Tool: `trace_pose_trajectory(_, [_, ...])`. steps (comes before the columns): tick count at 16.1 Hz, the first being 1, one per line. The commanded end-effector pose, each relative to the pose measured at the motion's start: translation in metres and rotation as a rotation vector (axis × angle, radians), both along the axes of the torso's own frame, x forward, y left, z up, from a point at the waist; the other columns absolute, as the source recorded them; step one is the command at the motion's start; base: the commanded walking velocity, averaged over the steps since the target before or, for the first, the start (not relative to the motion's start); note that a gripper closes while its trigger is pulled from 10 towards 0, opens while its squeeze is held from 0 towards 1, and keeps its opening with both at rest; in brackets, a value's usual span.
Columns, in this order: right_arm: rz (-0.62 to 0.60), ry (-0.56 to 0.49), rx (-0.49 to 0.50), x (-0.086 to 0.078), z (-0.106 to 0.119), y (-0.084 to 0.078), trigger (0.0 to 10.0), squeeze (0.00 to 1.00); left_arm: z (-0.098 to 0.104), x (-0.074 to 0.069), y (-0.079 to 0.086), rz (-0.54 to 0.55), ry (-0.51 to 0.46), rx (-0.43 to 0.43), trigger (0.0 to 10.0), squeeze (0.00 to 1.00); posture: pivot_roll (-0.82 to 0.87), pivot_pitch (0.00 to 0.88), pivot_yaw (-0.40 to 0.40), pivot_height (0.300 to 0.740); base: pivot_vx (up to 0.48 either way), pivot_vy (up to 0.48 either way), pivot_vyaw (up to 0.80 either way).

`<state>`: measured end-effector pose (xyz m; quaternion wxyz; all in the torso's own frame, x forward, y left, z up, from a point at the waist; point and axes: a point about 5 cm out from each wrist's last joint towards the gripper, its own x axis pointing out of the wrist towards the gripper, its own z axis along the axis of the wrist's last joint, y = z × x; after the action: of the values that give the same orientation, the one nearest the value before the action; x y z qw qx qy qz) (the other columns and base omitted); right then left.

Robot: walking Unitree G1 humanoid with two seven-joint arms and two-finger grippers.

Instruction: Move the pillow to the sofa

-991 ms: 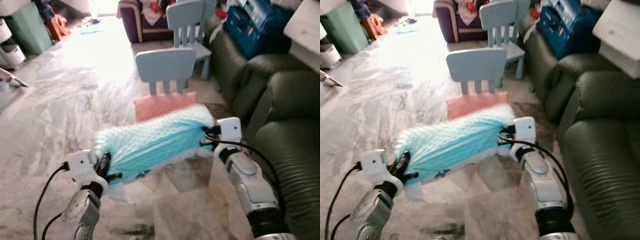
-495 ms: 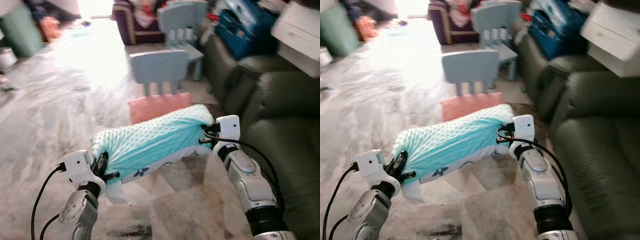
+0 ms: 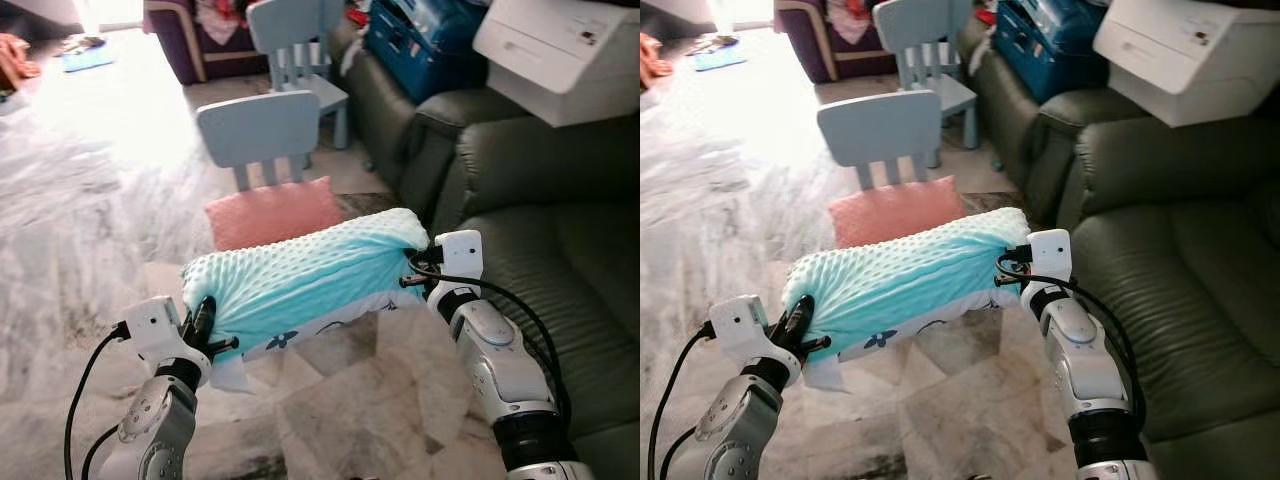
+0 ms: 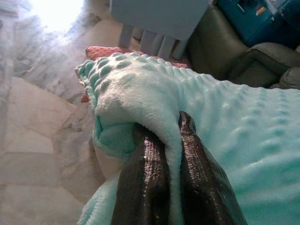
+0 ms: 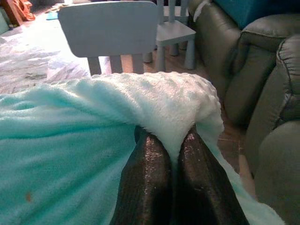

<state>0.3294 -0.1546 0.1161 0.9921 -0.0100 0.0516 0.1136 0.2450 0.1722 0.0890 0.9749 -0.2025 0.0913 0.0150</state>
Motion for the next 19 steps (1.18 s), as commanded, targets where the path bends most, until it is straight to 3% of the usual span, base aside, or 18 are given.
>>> trace_pose_trajectory(1, [-0.032, -0.026, 0.002, 0.0029, 0.0078, -0.0082, 10.0, 0.00, -0.0041, -0.0023, 0.0089, 0.027, 0.011, 0.024, 10.0, 0.00, -0.19, 0.104, 0.038, 0.740, 0.000, 0.000, -0.80])
trace_pose_trajectory(13, [-0.015, -0.053, -0.002, 0.0006, 0.0107, -0.0075, 10.0, 0.00, -0.0036, -0.0021, 0.0116, 0.011, -0.014, 0.050, 10.0, 0.00, -0.19, 0.109, 0.039, 0.740, 0.000, 0.000, -0.73])
trace_pose_trajectory(19, [-0.018, -0.014, 0.024, 0.0007, 0.0065, -0.0079, 10.0, 0.00, -0.0033, -0.0018, 0.0112, 0.013, -0.021, 0.045, 10.0, 0.00, -0.20, 0.110, 0.039, 0.740, 0.000, 0.000, -0.67])
